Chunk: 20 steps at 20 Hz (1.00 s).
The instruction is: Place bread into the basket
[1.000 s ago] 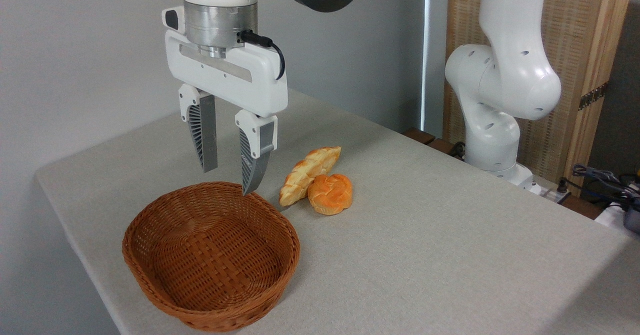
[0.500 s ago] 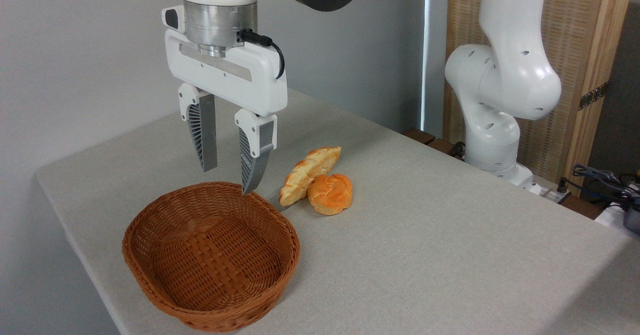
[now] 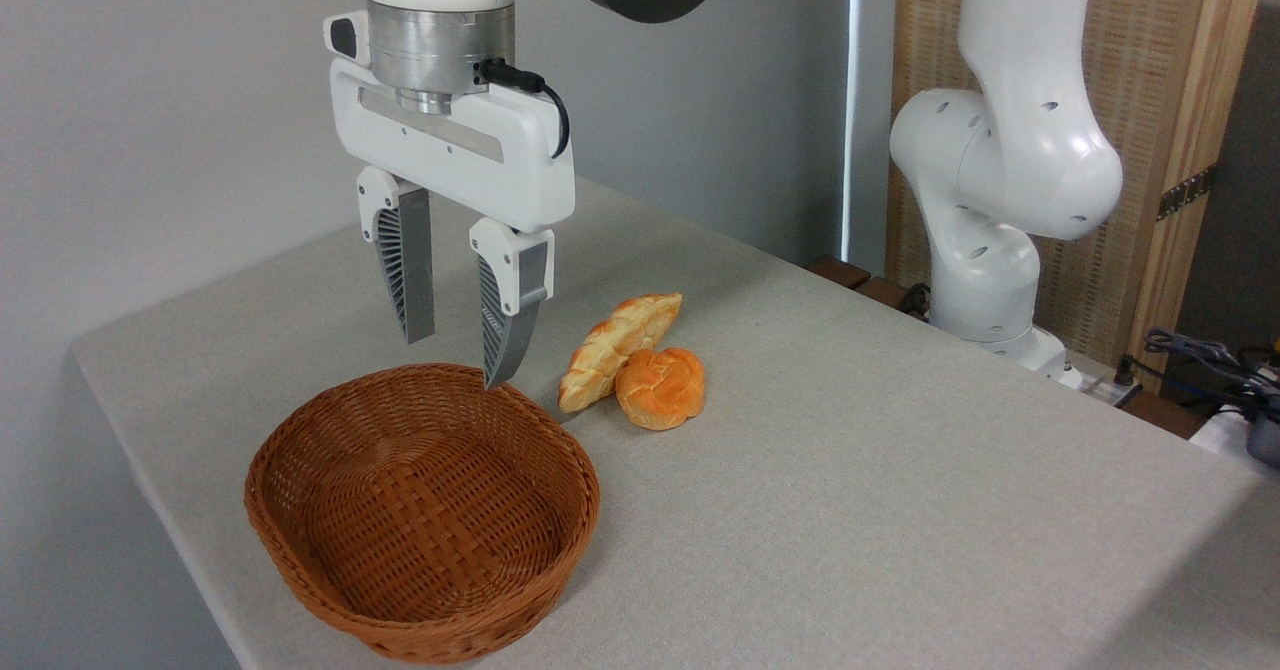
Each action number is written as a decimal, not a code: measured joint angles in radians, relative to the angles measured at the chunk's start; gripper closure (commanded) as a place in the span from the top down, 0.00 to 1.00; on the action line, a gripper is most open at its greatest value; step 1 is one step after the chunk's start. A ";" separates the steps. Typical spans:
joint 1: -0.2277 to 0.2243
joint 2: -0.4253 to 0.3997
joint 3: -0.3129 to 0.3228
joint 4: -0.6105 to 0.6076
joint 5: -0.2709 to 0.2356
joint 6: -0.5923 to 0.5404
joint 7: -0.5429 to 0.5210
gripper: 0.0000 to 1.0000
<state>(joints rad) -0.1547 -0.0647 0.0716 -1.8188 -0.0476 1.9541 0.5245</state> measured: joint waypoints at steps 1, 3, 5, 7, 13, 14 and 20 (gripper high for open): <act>0.000 0.000 0.000 0.000 0.000 0.000 0.000 1.00; 0.000 0.000 0.000 0.000 0.000 0.000 0.000 1.00; 0.000 0.000 0.000 0.000 0.000 0.000 0.000 1.00; 0.000 0.000 0.000 0.000 0.000 0.000 0.000 1.00; 0.000 0.000 0.000 0.000 0.000 0.000 0.000 1.00; 0.000 0.000 0.000 0.000 0.000 0.000 0.000 1.00; -0.002 -0.003 -0.003 0.000 0.000 -0.034 0.000 1.00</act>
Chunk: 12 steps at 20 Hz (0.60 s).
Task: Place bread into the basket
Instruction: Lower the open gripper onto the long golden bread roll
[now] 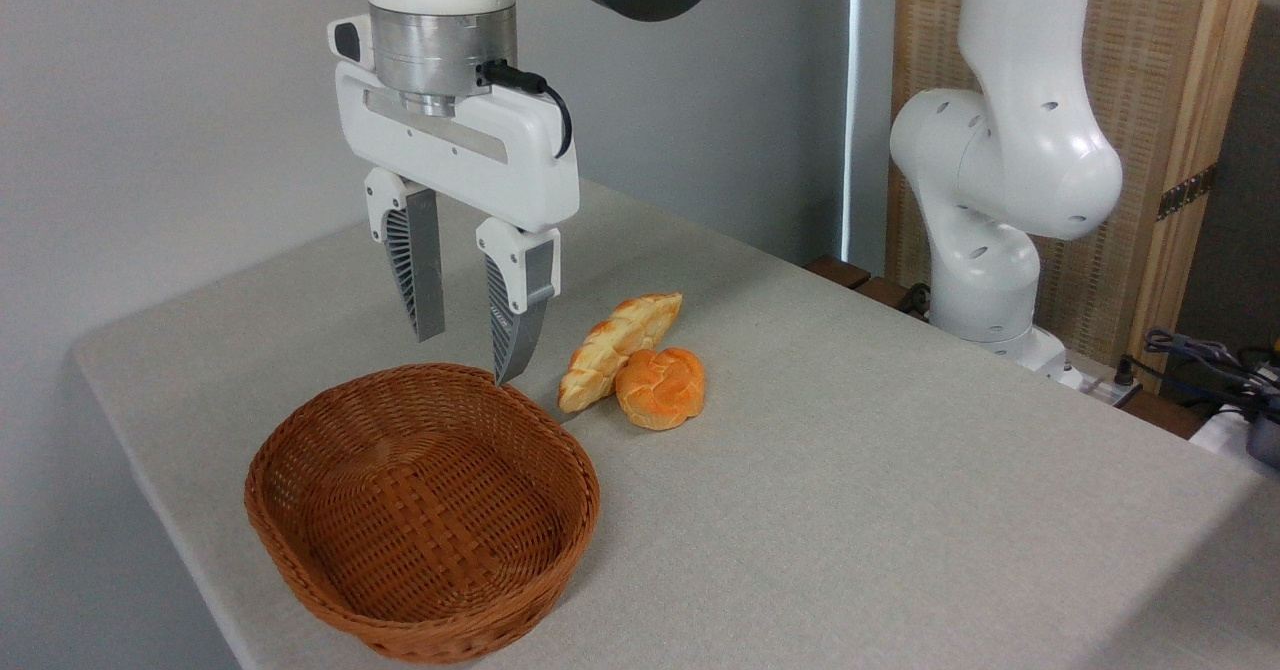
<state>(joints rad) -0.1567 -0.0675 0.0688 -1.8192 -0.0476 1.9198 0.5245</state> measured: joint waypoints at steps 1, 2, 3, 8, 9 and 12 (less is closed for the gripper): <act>-0.001 -0.003 0.000 -0.002 0.000 -0.008 0.000 1.00; -0.002 -0.008 0.000 -0.007 0.000 -0.019 0.000 1.00; -0.005 -0.015 -0.001 -0.016 0.000 -0.026 0.000 1.00; -0.027 -0.081 -0.006 -0.110 0.000 -0.050 0.000 1.00; -0.030 -0.098 -0.006 -0.132 0.000 -0.069 0.000 1.00; -0.047 -0.145 -0.008 -0.225 0.000 -0.091 0.000 1.00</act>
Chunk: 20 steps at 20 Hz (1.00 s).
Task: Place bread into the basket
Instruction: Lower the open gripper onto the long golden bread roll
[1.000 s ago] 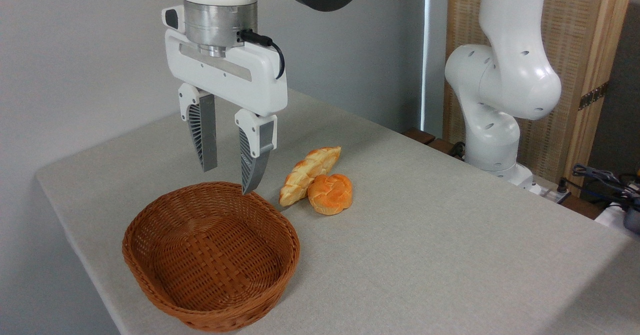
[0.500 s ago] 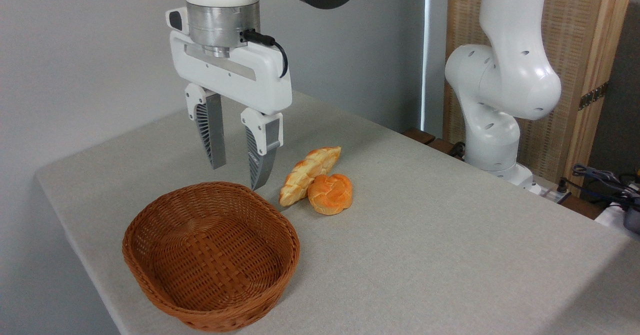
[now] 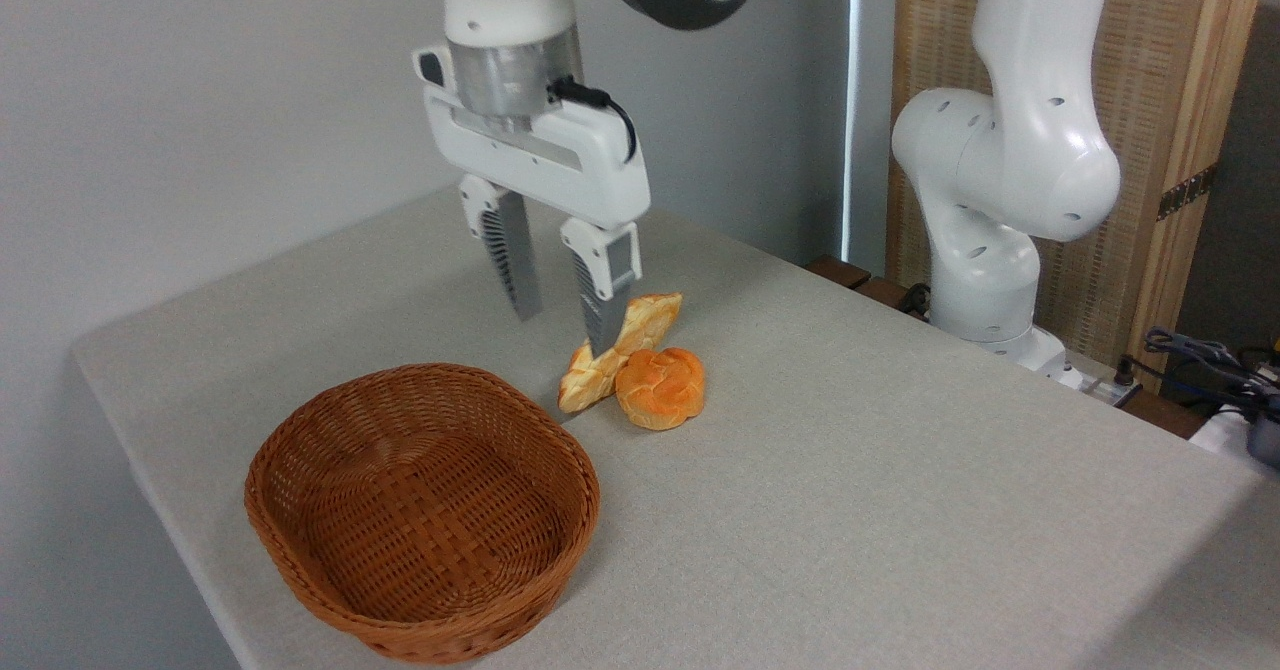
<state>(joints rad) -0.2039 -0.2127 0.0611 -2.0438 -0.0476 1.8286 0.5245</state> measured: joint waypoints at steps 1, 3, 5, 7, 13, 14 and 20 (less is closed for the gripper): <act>-0.011 -0.010 0.000 -0.036 0.000 0.000 0.000 1.00; -0.035 -0.015 -0.001 -0.082 0.000 0.000 0.000 1.00; -0.067 -0.015 -0.001 -0.123 0.000 0.000 0.000 1.00; -0.101 -0.014 -0.002 -0.151 0.000 0.001 0.000 1.00; -0.168 -0.007 -0.003 -0.169 -0.001 0.001 0.000 0.76; -0.176 -0.002 -0.003 -0.171 -0.001 0.001 0.000 0.70; -0.194 0.025 -0.003 -0.172 -0.001 0.002 0.000 0.05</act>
<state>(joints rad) -0.3981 -0.1881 0.0584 -2.2156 -0.0486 1.8304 0.5245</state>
